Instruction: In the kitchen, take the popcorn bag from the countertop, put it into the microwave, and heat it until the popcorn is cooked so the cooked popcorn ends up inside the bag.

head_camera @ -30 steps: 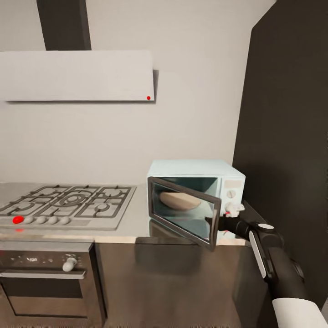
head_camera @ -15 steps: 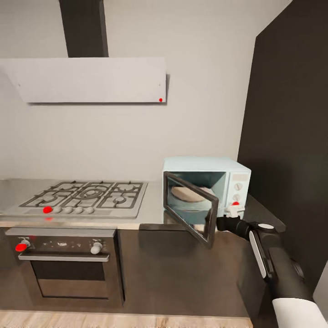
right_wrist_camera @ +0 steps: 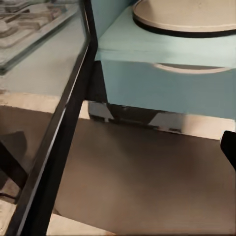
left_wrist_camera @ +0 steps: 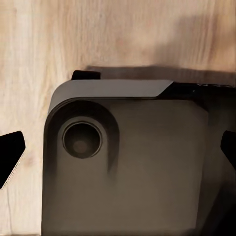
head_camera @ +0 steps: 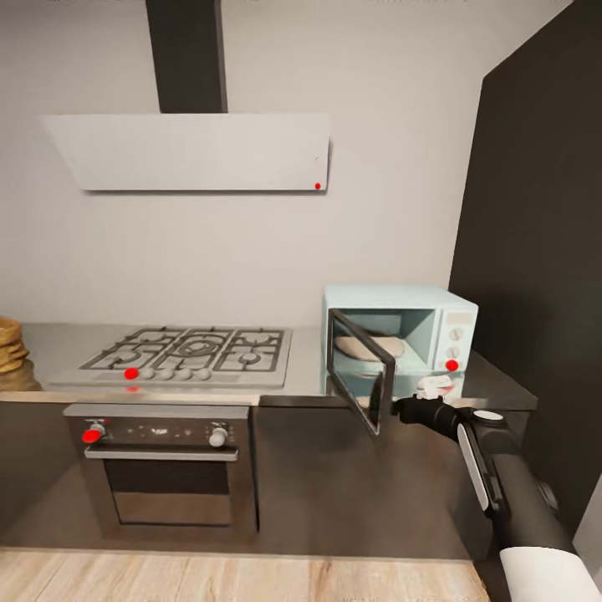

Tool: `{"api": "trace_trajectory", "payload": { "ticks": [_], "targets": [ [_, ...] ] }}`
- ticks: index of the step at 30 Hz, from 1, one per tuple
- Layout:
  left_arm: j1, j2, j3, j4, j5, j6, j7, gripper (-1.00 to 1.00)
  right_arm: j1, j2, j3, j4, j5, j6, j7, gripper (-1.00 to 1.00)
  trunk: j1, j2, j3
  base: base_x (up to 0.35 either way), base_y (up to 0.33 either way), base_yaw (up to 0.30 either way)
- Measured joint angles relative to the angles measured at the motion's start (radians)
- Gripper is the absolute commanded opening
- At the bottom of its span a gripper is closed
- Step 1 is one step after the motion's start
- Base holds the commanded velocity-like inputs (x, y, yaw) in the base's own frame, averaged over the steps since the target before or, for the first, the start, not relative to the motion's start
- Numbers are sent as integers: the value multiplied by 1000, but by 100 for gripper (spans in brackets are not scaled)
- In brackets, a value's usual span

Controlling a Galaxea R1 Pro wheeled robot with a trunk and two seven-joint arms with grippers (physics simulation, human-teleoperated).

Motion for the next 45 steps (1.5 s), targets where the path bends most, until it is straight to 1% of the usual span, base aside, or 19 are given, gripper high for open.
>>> {"api": "trace_trajectory", "payload": {
  "ticks": [9,15,17,22,23,24,25,26,28,32,33,34,36,37,38,39,42,44,45],
  "targets": [
    [0,0,0,0,0,0,0,100,0,1,-40,-1,2,1,0,100,0,0,0,-161,282,0],
    [0,0,0,0,0,-1,0,100,0,1,-44,-1,11,-3,-3,100,0,0,0,-156,277,0],
    [0,0,0,0,0,-1,0,100,0,0,-65,-2,33,-9,-10,100,0,0,0,-150,244,0],
    [0,0,0,0,0,-1,0,100,0,0,-129,-3,33,-6,-3,100,0,0,0,-148,219,0],
    [0,0,0,0,0,0,0,100,0,0,-86,-3,1,3,2,100,0,0,0,-115,137,0],
    [0,0,0,0,0,-1,0,100,0,0,-83,-3,1,2,1,100,0,0,0,-26,30,0],
    [0,0,0,0,0,-1,0,100,0,-11,-120,4,15,0,-16,100,0,0,0,-4,5,0],
    [0,0,-1,0,0,-1,0,100,0,-46,-206,22,75,-4,-31,100,0,0,0,-2,3,0],
    [0,0,0,0,0,-1,0,100,0,-55,-256,56,143,-2,-36,100,0,0,0,-1,1,0],
    [0,0,0,0,0,-1,0,100,0,-65,-402,306,289,-20,-45,100,0,0,0,0,0,0],
    [0,0,0,0,0,-1,0,100,0,-82,-432,400,329,-43,-47,100,0,0,0,0,0,0],
    [0,0,0,0,0,-1,0,100,1,-117,-461,564,377,-122,-50,100,0,0,0,0,0,0],
    [0,0,0,0,0,-1,0,100,8,-179,-469,919,402,-264,-109,100,0,0,0,0,0,0],
    [0,0,0,0,0,-1,0,100,15,-192,-469,1031,404,-304,-131,100,0,0,0,0,0,0],
    [0,0,0,0,0,-1,0,100,42,-206,-470,1155,406,-426,-180,100,0,0,0,0,0,0],
    [0,0,0,0,0,-1,0,100,98,-202,-465,1298,407,-487,-208,100,0,0,0,0,0,0],
    [0,0,0,0,0,-1,0,100,229,-188,-460,1336,412,-570,-250,100,0,0,0,0,0,0],
    [0,0,0,0,0,-1,0,100,327,-148,-458,1346,415,-643,-260,100,0,0,0,0,0,0],
    [0,0,0,0,0,-1,0,100,342,-138,-459,1347,419,-669,-265,100,0,0,0,0,0,0]
  ]
}}
